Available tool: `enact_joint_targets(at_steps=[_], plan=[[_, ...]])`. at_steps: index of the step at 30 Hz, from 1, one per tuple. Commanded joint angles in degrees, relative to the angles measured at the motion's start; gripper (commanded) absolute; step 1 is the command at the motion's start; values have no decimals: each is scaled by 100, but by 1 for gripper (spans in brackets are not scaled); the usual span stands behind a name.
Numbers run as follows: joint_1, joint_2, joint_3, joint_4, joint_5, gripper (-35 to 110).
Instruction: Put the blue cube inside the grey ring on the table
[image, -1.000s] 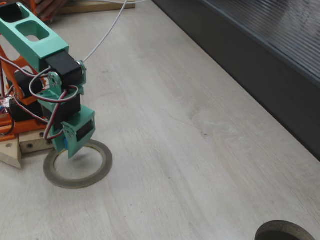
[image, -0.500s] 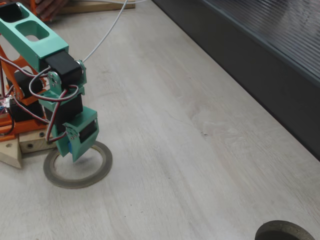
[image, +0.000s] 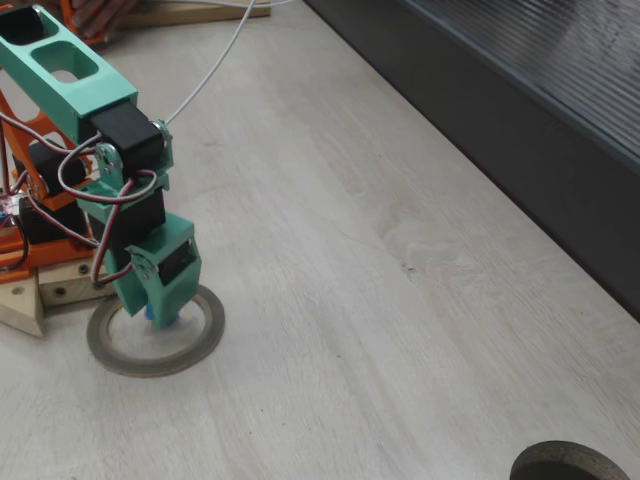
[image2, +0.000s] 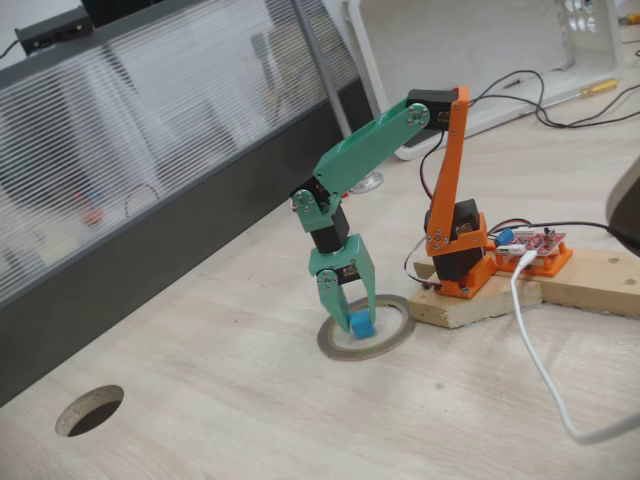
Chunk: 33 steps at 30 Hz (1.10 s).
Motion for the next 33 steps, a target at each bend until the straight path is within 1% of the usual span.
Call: enact_joint_targets(at_steps=[1,5,17,25,31,33], plan=[[70,141,-70,510,35,33],[70,141,-88,861,35,34],[70,202,-114,817,35,34],[70,202,-993,896,35,33],[70,220,-1063,923,35,33],[70,220,-1081,1213,35,33]])
